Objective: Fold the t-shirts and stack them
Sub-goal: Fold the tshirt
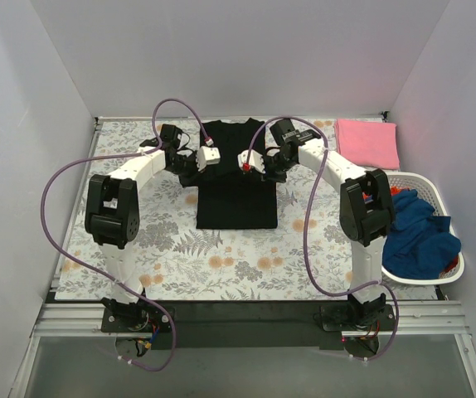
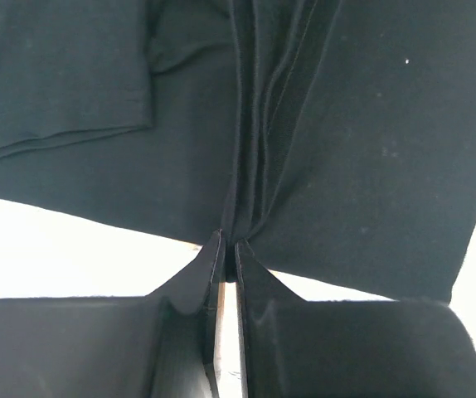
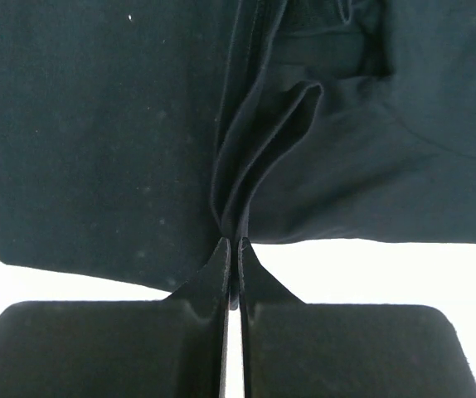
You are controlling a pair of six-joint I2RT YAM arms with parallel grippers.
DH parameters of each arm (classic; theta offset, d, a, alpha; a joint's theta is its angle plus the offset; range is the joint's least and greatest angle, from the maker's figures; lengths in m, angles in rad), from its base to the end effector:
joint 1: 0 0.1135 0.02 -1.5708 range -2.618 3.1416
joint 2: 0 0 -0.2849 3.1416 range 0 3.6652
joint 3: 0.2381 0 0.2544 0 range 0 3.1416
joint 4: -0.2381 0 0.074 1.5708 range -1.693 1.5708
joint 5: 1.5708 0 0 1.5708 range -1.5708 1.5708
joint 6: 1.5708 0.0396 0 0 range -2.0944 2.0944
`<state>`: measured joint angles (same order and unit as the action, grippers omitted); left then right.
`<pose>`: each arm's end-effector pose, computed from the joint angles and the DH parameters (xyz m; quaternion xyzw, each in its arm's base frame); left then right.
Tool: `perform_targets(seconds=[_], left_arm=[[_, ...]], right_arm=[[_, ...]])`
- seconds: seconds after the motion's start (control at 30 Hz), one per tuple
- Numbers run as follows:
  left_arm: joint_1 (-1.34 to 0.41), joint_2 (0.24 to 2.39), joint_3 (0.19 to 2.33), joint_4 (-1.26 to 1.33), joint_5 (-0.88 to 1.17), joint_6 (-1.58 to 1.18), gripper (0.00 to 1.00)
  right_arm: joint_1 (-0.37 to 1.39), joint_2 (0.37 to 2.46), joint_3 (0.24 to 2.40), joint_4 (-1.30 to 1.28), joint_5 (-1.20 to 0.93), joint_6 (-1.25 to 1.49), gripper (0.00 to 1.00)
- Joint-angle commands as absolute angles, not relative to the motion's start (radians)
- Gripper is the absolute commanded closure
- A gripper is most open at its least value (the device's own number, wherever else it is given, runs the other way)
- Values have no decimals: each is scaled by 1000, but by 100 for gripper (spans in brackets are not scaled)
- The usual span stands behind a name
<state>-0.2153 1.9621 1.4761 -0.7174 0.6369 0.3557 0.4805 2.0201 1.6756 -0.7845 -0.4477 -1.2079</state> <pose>0.3987 -0.1113 0.2157 0.3179 0.8798 -0.2949 0.1946 0.3855 0.2202 0.2439 -0.7434 0.5957 0.1264 0.2767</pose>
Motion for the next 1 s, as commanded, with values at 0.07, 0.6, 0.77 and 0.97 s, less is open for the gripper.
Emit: perform_targets(seconds=[0.07,0.6,0.77,0.97], left_arm=[[-196,1991,1558,-704,632,377,100],[-173,2083,1623,-664,598,379,100],[-172,2111,1649,-658,594,379,100],[-169,2112,1655,-640,591,368,100]], right_arm=[[465,2077,1784,-788,-479,-1247,99],[439,2212,1914,-775,-468,-1239,99],[436,2229,1925,-761,-466,-1239,99],[434,2237,1939,-749,-459,-1233,99]])
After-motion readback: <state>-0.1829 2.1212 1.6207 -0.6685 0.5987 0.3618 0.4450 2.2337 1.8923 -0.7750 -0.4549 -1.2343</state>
